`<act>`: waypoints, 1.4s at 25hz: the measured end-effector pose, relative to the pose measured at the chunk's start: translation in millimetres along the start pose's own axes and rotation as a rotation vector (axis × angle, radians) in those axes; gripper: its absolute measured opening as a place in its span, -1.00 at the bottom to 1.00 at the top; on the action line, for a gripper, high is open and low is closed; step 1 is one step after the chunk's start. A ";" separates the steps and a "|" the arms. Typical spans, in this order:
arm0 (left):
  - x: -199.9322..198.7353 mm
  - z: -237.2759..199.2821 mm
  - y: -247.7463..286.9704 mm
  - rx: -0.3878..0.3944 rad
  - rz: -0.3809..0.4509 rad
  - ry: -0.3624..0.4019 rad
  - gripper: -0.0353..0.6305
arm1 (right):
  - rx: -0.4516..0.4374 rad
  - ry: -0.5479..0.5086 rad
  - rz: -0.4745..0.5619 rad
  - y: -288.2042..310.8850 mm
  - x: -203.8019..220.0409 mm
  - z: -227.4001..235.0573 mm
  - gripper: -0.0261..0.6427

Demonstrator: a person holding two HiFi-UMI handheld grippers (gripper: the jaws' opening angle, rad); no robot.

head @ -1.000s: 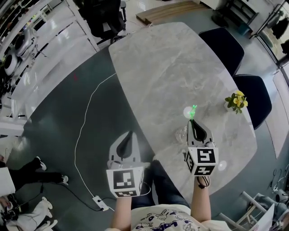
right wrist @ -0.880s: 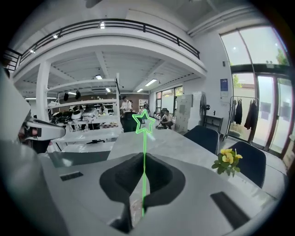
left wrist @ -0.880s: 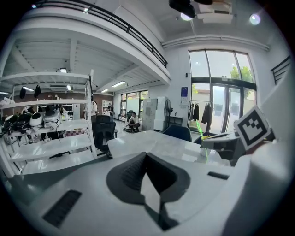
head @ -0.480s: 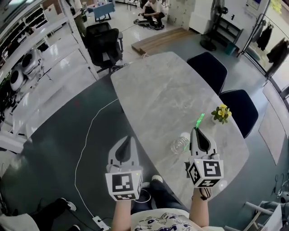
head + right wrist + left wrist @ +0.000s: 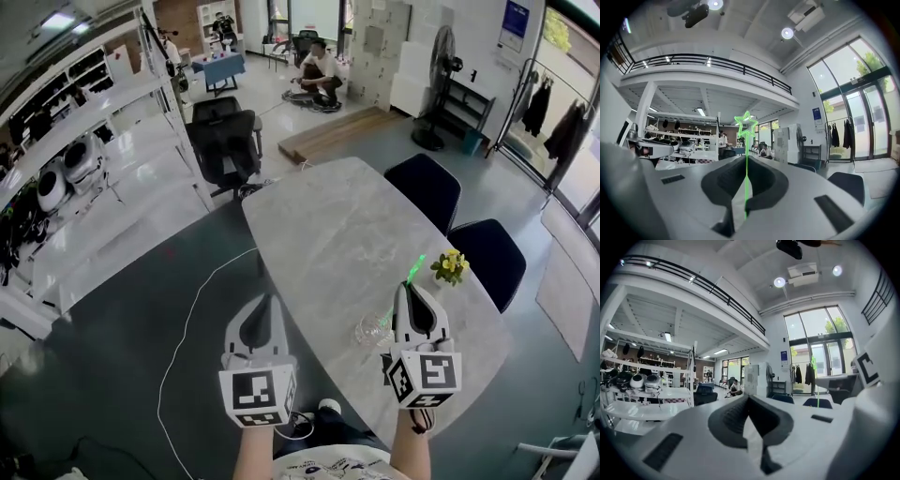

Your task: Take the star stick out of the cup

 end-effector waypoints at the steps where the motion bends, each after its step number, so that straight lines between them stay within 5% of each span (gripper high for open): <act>1: -2.6 0.3 -3.5 0.000 0.006 0.001 -0.89 | 0.000 0.000 0.008 -3.3 -3.8 -1.1 -0.84; 35: -27.7 -4.1 -23.1 -0.009 0.082 0.010 -0.89 | -0.007 0.023 0.079 -21.0 -29.2 -9.5 -0.84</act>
Point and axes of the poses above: the fingertips, and each gripper's own axes: y forward along the fingers, z to its right, x out of its underside, the point moved 2 cm from there along -y, backward along the fingers, and after that the axes turned 1 degree about y, right-handed, at the moved point
